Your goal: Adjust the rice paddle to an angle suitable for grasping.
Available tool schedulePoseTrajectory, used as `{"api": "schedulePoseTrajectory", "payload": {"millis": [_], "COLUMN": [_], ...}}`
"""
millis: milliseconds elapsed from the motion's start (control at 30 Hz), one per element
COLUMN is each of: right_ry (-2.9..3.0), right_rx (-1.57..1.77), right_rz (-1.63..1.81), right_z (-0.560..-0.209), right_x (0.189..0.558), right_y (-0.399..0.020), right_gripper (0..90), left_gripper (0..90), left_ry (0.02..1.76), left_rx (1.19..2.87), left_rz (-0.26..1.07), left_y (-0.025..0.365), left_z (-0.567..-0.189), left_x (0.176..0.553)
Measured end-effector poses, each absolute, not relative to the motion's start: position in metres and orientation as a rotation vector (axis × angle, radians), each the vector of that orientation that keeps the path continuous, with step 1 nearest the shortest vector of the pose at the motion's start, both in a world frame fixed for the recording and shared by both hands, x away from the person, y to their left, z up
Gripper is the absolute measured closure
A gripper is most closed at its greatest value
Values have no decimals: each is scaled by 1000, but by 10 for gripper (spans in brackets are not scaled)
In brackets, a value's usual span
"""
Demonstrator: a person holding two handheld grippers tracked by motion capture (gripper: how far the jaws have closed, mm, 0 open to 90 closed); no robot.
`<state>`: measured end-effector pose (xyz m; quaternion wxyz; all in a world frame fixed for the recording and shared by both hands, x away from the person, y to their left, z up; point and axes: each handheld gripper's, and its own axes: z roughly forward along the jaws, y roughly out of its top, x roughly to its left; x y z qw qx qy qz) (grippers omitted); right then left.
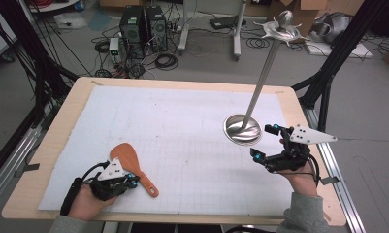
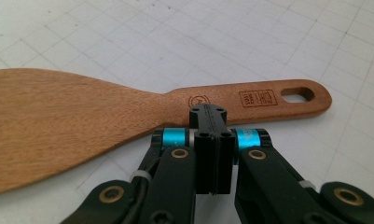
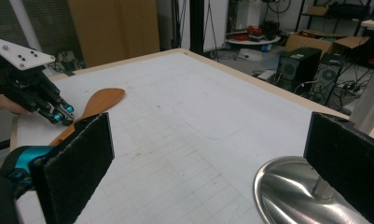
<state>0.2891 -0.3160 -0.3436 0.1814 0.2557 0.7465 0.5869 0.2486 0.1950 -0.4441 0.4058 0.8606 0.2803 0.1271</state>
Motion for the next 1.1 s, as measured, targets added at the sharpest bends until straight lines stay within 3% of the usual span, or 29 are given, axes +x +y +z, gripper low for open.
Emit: {"api": "schedulePoseTrajectory", "payload": {"millis": [1100], "right_ry": [2139], "right_rx": [734], "right_rz": [1615], "right_z": [-348], "right_x": [284], "right_y": [-316], "right_gripper": [2], "left_gripper": [895], "left_ry": [729], "left_rx": [2212], "left_rz": [301], "left_y": [153], "left_z": [-440], "left_x": [286]}}
